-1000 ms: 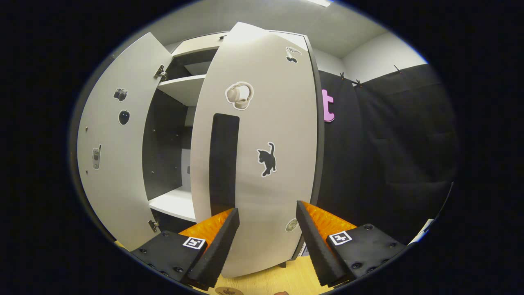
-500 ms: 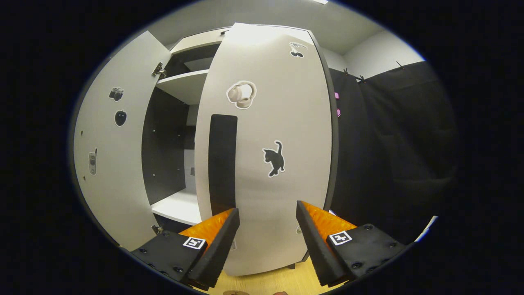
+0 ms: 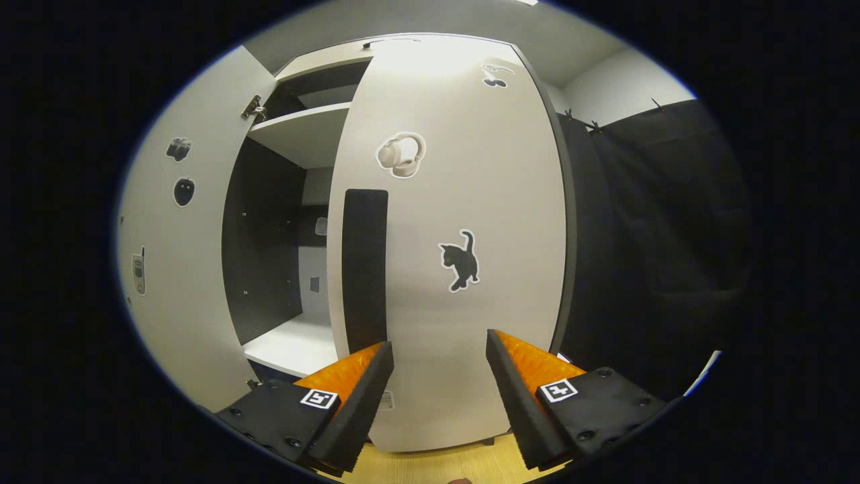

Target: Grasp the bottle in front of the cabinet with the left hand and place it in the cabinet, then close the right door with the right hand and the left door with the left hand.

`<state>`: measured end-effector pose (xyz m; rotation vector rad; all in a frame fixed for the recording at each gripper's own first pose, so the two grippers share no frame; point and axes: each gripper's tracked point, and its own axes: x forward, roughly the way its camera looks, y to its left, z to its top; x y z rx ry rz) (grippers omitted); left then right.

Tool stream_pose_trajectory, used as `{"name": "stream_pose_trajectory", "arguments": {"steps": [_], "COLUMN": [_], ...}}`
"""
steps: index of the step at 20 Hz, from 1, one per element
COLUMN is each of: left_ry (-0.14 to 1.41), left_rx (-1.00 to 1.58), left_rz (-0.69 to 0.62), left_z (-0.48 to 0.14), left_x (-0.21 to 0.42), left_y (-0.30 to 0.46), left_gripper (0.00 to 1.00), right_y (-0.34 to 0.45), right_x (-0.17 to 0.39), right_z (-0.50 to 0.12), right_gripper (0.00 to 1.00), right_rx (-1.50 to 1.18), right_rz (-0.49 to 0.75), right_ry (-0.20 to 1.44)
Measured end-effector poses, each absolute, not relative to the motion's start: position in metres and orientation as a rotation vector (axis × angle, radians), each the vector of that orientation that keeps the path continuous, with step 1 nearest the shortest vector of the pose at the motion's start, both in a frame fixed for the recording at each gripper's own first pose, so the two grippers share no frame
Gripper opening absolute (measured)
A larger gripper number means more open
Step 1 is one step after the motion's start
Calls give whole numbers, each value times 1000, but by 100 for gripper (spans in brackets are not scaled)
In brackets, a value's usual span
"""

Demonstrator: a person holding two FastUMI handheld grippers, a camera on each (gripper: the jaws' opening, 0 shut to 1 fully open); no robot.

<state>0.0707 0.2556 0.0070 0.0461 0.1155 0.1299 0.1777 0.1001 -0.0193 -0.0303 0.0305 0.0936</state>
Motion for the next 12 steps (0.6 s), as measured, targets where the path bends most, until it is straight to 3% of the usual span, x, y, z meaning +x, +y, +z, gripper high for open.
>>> {"name": "stream_pose_trajectory", "arguments": {"steps": [12], "left_ry": [158], "left_rx": [31], "left_rz": [89], "left_z": [-22], "left_x": [104], "left_y": [259], "left_gripper": [95], "right_y": [105], "right_x": [187], "right_z": [-20], "right_gripper": [93], "right_rx": [-27], "right_rz": [79], "right_ry": [29]}}
